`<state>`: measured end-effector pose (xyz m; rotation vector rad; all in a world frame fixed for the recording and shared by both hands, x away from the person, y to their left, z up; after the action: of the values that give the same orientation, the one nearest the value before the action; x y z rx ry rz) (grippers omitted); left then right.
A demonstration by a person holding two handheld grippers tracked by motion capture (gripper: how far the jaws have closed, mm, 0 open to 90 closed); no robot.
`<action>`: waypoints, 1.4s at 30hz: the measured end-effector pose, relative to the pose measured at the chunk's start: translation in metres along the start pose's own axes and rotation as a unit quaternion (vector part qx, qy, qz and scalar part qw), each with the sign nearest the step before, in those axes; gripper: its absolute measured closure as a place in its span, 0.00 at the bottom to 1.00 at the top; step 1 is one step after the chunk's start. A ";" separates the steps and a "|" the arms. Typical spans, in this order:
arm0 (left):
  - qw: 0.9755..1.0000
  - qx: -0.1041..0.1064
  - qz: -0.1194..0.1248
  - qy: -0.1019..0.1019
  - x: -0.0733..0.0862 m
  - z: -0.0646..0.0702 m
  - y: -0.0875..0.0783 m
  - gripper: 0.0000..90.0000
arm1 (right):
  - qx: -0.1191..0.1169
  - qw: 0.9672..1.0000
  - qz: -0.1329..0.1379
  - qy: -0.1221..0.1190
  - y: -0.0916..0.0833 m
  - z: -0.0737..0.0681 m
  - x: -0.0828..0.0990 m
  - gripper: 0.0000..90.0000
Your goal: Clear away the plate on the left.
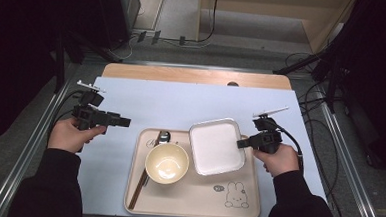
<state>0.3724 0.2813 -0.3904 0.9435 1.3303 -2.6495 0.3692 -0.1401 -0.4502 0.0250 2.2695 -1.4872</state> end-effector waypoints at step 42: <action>1.000 0.004 -0.011 0.003 0.056 0.001 0.017 0.41 | -0.004 0.999 -0.036 0.021 0.031 0.018 0.046 0.97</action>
<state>0.3314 0.2827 -0.4318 0.9434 1.3404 -2.6724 0.3412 -0.1531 -0.4995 -0.0274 2.3316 -1.5274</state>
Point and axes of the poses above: each handheld gripper's, and its own axes: y roughly forward along the jaws, x roughly out of its underside, z roughly to its right, the point moved 6 cm from there along y, roughly forward along the jaws, and after that the axes turned 6 degrees about x, right-handed, at the moved point
